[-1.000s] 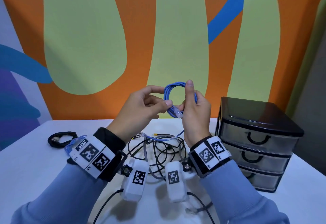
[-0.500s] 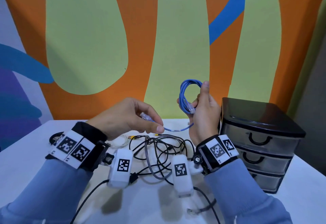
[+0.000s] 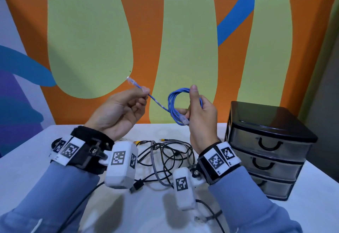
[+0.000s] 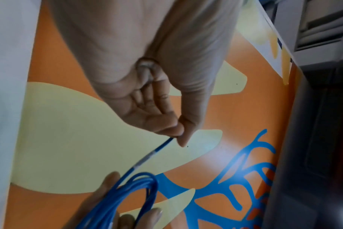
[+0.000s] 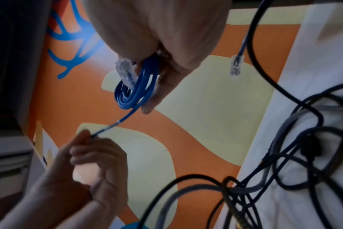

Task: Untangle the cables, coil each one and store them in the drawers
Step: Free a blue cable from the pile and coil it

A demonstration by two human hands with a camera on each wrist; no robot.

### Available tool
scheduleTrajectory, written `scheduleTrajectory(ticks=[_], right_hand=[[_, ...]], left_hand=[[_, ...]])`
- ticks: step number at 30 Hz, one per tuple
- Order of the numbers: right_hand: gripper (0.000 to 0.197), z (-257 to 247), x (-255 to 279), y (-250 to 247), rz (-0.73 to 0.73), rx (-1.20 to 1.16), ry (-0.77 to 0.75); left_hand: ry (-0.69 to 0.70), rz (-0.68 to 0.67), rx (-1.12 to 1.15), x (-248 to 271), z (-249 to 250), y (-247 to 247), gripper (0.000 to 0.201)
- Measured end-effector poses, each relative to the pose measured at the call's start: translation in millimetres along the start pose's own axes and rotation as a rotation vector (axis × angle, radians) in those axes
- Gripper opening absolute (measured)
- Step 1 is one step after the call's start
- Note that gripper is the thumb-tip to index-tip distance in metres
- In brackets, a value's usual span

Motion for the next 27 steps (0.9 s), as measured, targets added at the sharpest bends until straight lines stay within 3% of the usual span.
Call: scheduleTrajectory(ticks=[5, 9, 15, 19, 22, 27], right_hand=[[0.071, 3, 2, 0, -0.018, 0.148, -0.091], [0.059, 3, 8, 3, -0.094, 0.251, -0.155], [0.038, 5, 13, 9, -0.193, 0.197, -0.125], [0.057, 5, 15, 10, -0.134, 0.110, -0.027], [0.069, 2, 18, 13, -0.122, 0.170, -0.035], [0.073, 1, 24, 14, -0.138, 0.254, -0.174]], left_hand=[[0.224, -0.120, -0.336, 5, -5, 10, 0.010], [0.402, -0.211, -0.742, 7, -10, 17, 0.012], [0.337, -0.187, -0.733, 11, -12, 21, 0.018], [0.268, -0.146, -0.681, 8, -10, 19, 0.046], [0.284, -0.076, -0.788, 6, -14, 20, 0.035], [0.314, 0.074, -1.010, 0, -21, 20, 0.024]])
Point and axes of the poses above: each hand's wrist, its own x-axis away from the middle knuckle, its own y-axis out of the palm, z = x × y, the point moved 1 cm from there along -x, towards the middle knuckle, and after that the axes turned 5 degrees about -x, right-handed, at the moved point
